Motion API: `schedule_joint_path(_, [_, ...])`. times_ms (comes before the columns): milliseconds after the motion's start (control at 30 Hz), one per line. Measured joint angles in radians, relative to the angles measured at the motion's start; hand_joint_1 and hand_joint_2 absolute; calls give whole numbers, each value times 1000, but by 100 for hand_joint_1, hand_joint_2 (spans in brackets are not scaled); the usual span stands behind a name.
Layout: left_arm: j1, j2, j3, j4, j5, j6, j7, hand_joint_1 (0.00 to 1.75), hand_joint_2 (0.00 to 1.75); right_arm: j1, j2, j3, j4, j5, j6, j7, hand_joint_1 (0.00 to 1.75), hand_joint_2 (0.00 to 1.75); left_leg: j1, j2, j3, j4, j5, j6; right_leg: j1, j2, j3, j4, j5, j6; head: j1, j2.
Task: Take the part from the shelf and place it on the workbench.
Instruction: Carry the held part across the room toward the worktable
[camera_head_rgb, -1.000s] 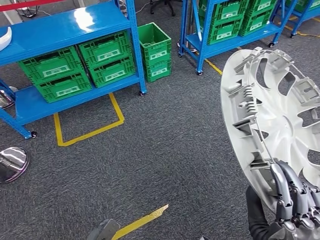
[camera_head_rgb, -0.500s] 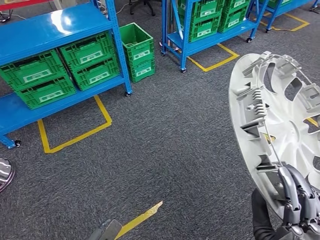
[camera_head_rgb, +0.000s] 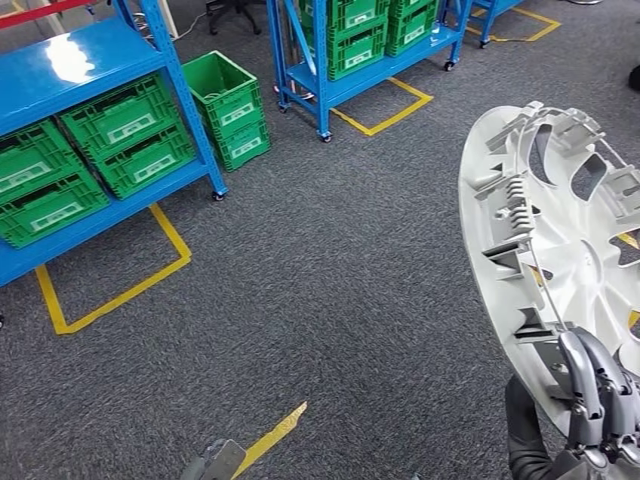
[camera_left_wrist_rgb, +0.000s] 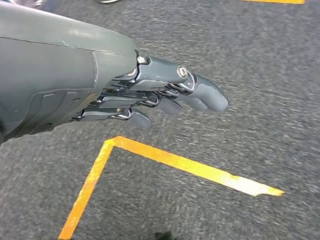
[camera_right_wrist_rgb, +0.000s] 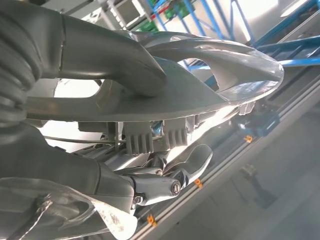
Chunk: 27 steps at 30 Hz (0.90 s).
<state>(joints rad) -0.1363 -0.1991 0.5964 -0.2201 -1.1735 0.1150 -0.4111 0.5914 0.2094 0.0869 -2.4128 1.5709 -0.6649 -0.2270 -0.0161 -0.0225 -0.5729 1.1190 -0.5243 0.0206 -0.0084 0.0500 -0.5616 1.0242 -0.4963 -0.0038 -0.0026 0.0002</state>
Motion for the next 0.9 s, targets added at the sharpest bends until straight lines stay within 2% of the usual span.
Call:
schedule_joint_path(33, [-1, 0, 0, 0, -1, 0, 0, 0, 175, -1, 0, -1, 0, 0, 0, 0, 175, 175, -3, -14, 22, -54, 22, 7, 0, 7, -1, 0, 1, 2, 0, 0])
schedule_joint_path(100, [-3, 1, -1, 0, -2, 0, 1, 0, 175, -3, 0, -2, 0, 0, 0, 2, 175, 175, -7, -29, 40, -104, 29, 16, -2, 20, -10, 0, 7, 10, -1, 0])
schedule_joint_path(167, [-5, 0, -1, 0, -2, 1, 2, 0, 175, -3, 0, -4, -1, 0, 0, 3, 175, 175, -4, -16, 43, -122, 33, 15, -3, 26, -20, 0, 11, 20, -2, 0])
schedule_joint_path(200, [-6, -1, -2, 0, -2, 1, 3, 0, 175, -3, 0, -4, -2, 0, 0, 3, 175, 175, -2, -9, 46, -132, 38, 15, -2, 17, -27, 8, 5, 23, -1, 0])
schedule_joint_path(267, [-6, -4, -3, 0, -2, 1, 3, 0, 175, -6, 0, -4, -4, 0, 0, 3, 175, 175, 3, 8, 50, -147, 47, 14, 0, -16, -64, 82, -41, 28, 1, 0])
schedule_joint_path(333, [-4, -5, -3, 0, -2, 1, 3, 0, 175, -9, 0, -4, -5, 0, 0, 3, 175, 175, 2, 27, 49, -147, 48, 16, -1, -37, -124, 210, -102, 37, 3, 0])
schedule_joint_path(367, [-3, -5, -3, 0, -2, 1, 3, 0, 175, -9, 0, -4, -5, 0, 0, 3, 175, 175, 2, 37, 48, -146, 47, 16, -2, -40, -144, 254, -115, 41, 3, 0])
schedule_joint_path(400, [-2, -6, -3, 0, -2, 1, 3, 0, 175, -9, 0, -4, -5, -1, 0, 3, 175, 175, 2, 46, 49, -146, 46, 16, -3, -43, -147, 264, -108, 45, 3, 0])
schedule_joint_path(433, [-2, -6, -3, 0, -2, 1, 3, 0, 175, -9, 0, -5, -5, -1, 0, 4, 175, 175, 3, 55, 49, -146, 45, 14, -4, -47, -129, 231, -84, 47, 3, 0])
schedule_joint_path(500, [-3, -7, -4, 0, -2, 1, 3, 0, 175, -10, 0, -5, -5, -2, 0, 5, 175, 175, 2, 70, 52, -143, 41, 7, -4, -72, -53, 91, -25, 48, 3, 0])
schedule_joint_path(533, [-3, -7, -4, 0, -2, 1, 3, 0, 175, -10, 0, -5, -5, -2, 0, 5, 175, 175, 0, 75, 53, -139, 37, 2, -3, -85, -21, 33, -8, 43, 2, 0])
schedule_joint_path(567, [-4, -7, -4, 0, -2, 1, 3, 0, 175, -11, 0, -6, -6, -1, 0, 5, 175, 175, -2, 80, 53, -135, 35, -2, -2, -94, -2, 0, -2, 37, 1, 0])
schedule_joint_path(600, [-4, -6, -4, 0, -2, 2, 3, 0, 175, -12, 0, -6, -6, 0, 0, 5, 175, 175, -5, 84, 52, -132, 33, -6, -1, -97, 3, -10, -5, 30, 1, 0])
schedule_joint_path(667, [-6, -6, -4, 0, -2, 2, 3, 0, 175, -11, 0, -7, -7, 0, 0, 6, 175, 175, -5, 91, 52, -129, 30, -13, -1, -82, 2, -10, 1, 18, 1, 0])
schedule_joint_path(733, [-7, -7, -5, 0, -2, 2, 3, 0, 175, -11, 0, -8, -9, 0, 0, 6, 175, 175, 0, 72, 42, -100, 4, -23, -3, -69, 1, -13, 6, 8, -1, 0])
schedule_joint_path(767, [-7, -7, -6, 0, -2, 2, 3, 0, 175, -11, 0, -8, -10, 0, 0, 6, 175, 175, 3, 56, 24, -56, -25, -28, -4, -62, 0, -13, 8, 3, -2, 0])
schedule_joint_path(833, [-5, -7, -6, 0, -1, 2, 3, 0, 175, -12, 0, -9, -10, 0, 0, 7, 175, 175, 7, 35, -38, 83, -94, -34, -2, -47, -4, -13, 11, -3, -3, 0])
schedule_joint_path(867, [-3, -7, -6, 0, 0, 2, 3, 0, 175, -12, 0, -9, -10, 0, 0, 7, 175, 175, 7, 33, -67, 145, -116, -34, -1, -38, -6, -13, 12, -5, -3, 0])
schedule_joint_path(900, [-1, -7, -6, 0, 1, 2, 3, 0, 175, -12, 0, -9, -10, 0, 0, 7, 175, 175, 7, 32, -82, 175, -117, -32, 0, -28, -7, -13, 13, -6, -3, 0])
